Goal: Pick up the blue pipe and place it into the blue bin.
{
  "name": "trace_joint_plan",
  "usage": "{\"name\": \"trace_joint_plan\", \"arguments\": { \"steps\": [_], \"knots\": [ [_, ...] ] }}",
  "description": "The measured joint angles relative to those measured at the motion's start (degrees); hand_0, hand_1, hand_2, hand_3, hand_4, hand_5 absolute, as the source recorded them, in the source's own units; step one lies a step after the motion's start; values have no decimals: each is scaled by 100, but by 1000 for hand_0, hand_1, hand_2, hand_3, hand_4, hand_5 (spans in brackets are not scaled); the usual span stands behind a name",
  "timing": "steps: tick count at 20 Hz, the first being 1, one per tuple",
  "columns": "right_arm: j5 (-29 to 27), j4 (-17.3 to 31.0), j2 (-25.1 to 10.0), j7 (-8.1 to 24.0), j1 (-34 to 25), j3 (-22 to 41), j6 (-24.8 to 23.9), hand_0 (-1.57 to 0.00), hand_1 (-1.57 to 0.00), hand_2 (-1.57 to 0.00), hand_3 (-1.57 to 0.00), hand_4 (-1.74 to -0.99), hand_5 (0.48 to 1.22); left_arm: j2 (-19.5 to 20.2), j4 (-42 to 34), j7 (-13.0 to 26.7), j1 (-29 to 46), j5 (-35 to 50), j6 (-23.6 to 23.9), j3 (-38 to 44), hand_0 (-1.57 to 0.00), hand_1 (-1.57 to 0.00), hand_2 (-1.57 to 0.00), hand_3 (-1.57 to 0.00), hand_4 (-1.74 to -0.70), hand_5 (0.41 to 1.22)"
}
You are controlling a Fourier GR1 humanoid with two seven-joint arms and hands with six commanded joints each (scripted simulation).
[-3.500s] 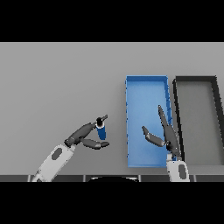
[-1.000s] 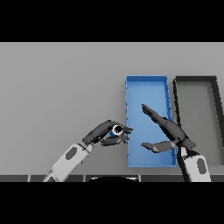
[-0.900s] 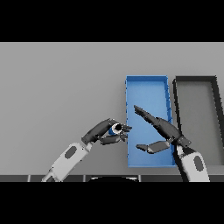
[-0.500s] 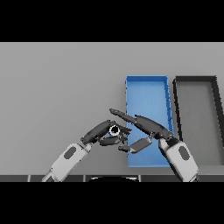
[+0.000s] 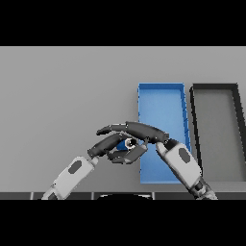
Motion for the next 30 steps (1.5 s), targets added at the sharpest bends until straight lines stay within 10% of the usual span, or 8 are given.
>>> {"name": "trace_joint_plan", "arguments": {
  "steps": [2,4,9,14,20,25,30],
  "knots": [
    [25,139,77,4,-119,75,113,-888,-873,-905,-768,-1486,550,25,-49,498,-46,-137,-79,-69,-776,-706,-686,-583,-1533,1221],
    [-271,109,100,-193,-30,164,232,-1134,-1124,-1145,-957,-1562,666,-71,5,186,37,-268,-16,41,-1063,-1017,-969,-939,-1607,1221],
    [-668,223,40,-769,-77,313,-72,-1428,-1425,-1431,-1370,-1441,1019,-432,-45,107,237,96,-182,302,-1404,-1390,-1310,-1364,-1697,1221],
    [-275,256,-302,-1336,-264,540,-184,-1524,-1523,-1525,-1505,-1475,1155,-499,-70,138,286,67,-236,447,-1516,-1512,-1388,-1503,-1727,1221],
    [-717,204,-407,-1075,-275,741,-570,-1559,-1558,-1559,-1554,-1491,1204,-202,-13,-276,162,-673,-642,350,-473,-443,-399,-436,-1143,1187],
    [-788,161,-488,-1117,-304,795,-548,-1567,-1567,-1567,-1565,-1496,1215,-222,0,-259,167,-951,-589,395,-154,-145,-130,-142,-942,785],
    [-621,171,-475,-1059,-319,847,-636,-1570,-1570,-1570,-1569,-1491,1219,-191,-45,-62,139,-880,-599,465,-50,-47,-42,-46,-887,617]
  ]
}}
